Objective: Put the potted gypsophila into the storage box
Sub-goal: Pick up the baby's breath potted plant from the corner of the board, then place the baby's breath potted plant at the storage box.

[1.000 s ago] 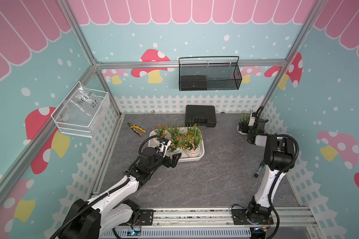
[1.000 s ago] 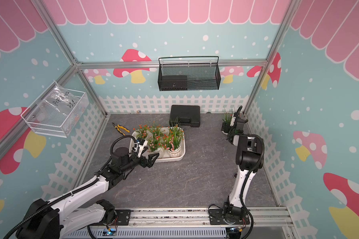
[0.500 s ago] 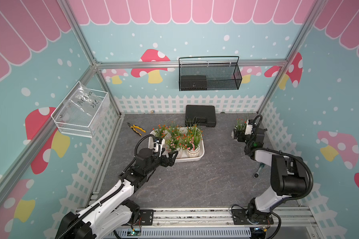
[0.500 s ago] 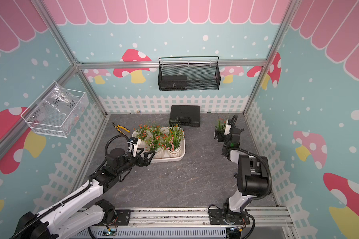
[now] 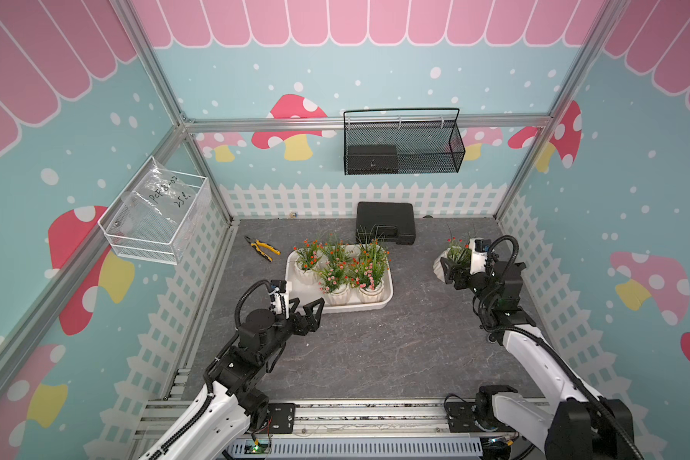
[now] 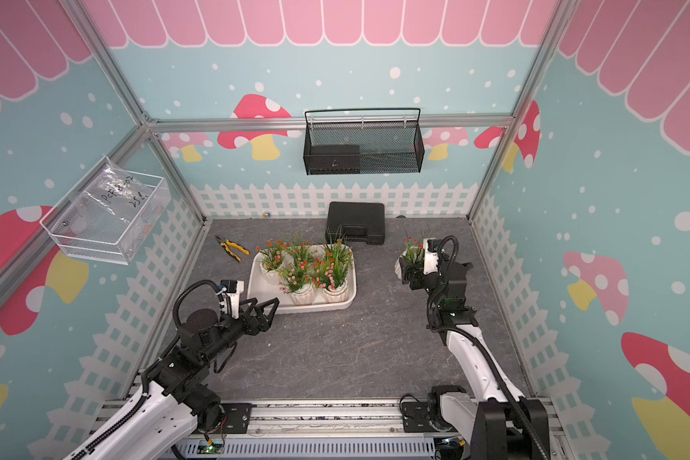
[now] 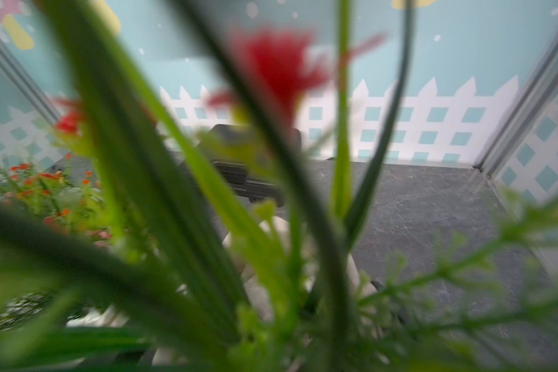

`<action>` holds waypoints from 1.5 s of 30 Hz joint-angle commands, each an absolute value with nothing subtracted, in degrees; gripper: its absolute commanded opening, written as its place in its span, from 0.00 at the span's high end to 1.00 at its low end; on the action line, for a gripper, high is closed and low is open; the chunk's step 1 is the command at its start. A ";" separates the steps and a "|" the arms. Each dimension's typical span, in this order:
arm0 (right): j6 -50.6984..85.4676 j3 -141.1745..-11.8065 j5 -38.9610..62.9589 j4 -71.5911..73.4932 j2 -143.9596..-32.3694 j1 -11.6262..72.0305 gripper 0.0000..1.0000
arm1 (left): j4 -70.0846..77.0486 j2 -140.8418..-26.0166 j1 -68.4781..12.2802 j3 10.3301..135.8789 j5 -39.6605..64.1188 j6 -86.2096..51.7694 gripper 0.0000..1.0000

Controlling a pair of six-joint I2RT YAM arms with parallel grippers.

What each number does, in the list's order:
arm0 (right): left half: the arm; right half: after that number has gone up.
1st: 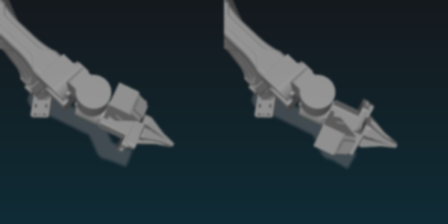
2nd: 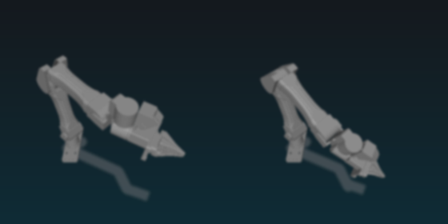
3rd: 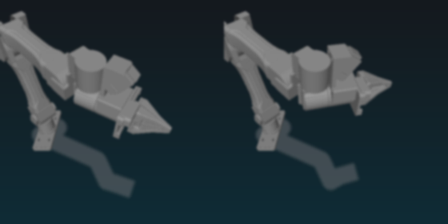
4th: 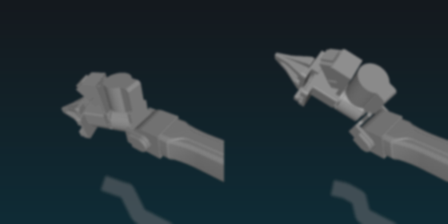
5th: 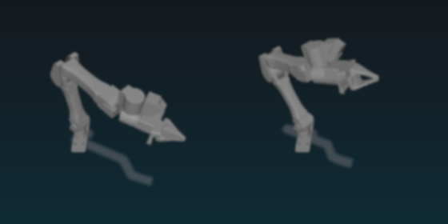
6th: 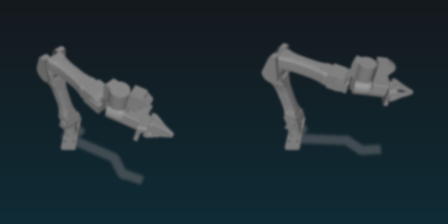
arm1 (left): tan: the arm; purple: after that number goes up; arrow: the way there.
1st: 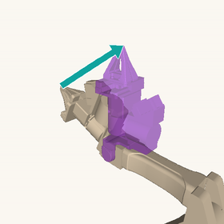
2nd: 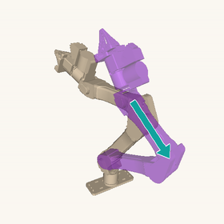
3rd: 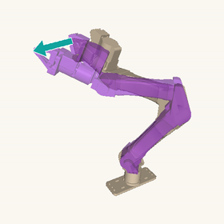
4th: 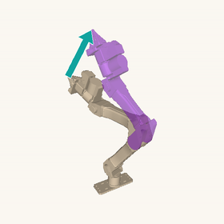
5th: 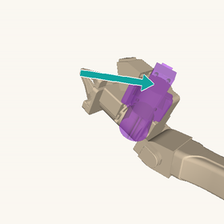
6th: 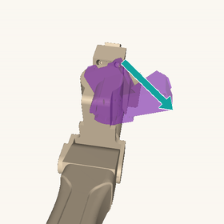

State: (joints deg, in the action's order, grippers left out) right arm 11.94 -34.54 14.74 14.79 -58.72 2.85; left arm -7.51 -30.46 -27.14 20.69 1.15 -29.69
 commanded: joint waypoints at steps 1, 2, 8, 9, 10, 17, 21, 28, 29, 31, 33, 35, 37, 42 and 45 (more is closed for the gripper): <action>9.58 -38.23 20.70 10.45 -55.21 5.10 0.35 | -14.91 -28.21 -27.14 19.51 -3.90 -33.75 0.04; 9.30 -38.83 21.90 9.43 -54.36 5.89 0.35 | -16.28 -27.62 -27.09 19.66 -4.55 -34.82 0.05; 9.77 -42.26 27.49 6.32 -52.52 10.52 0.40 | -22.30 -24.02 -26.33 19.42 -6.32 -38.95 0.08; 10.13 -42.67 28.30 6.40 -52.64 11.46 0.40 | -23.16 -23.21 -26.05 19.36 -6.70 -39.54 0.09; 10.35 -43.08 29.08 6.57 -52.97 12.37 0.40 | -24.13 -22.56 -25.80 19.50 -6.90 -40.00 0.09; 9.75 -50.19 29.27 5.91 -60.31 23.52 0.41 | -25.11 -18.89 -18.49 18.11 -2.51 -44.68 0.18; 7.30 -55.94 24.70 5.79 -66.42 33.60 0.41 | -19.14 -18.69 -11.89 14.29 4.84 -50.29 0.26; 4.69 -65.38 15.38 6.23 -77.61 48.21 0.41 | -17.00 -19.03 -4.83 12.90 8.17 -51.72 0.27; 4.49 -66.86 14.21 6.32 -79.80 49.98 0.41 | -16.46 -19.24 -3.23 12.58 9.36 -52.22 0.27; 3.93 -69.55 11.80 6.36 -83.37 52.94 0.41 | -14.20 -19.54 -0.23 11.55 12.60 -53.52 0.28; 4.29 -72.57 9.31 6.90 -87.33 55.15 0.41 | -11.58 -19.90 2.65 10.41 15.11 -54.76 0.31; 5.17 -75.70 8.89 7.25 -91.05 56.22 0.41 | -9.46 -20.76 4.59 9.78 16.45 -55.49 0.32; 6.23 -78.56 7.21 7.57 -94.65 57.11 0.41 | -6.85 -22.16 6.13 9.34 17.98 -55.98 0.32; 9.60 -84.94 0.19 7.71 -103.64 58.39 0.41 | -2.53 -27.60 8.02 9.39 18.71 -55.34 0.32; 10.49 -88.53 -2.76 7.36 -108.25 58.76 0.41 | -0.35 -30.50 8.22 9.67 18.47 -54.54 0.31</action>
State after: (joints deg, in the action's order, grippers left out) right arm 8.84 -84.27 2.44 3.44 -105.95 58.11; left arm -4.86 -28.95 7.75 9.76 17.39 -54.24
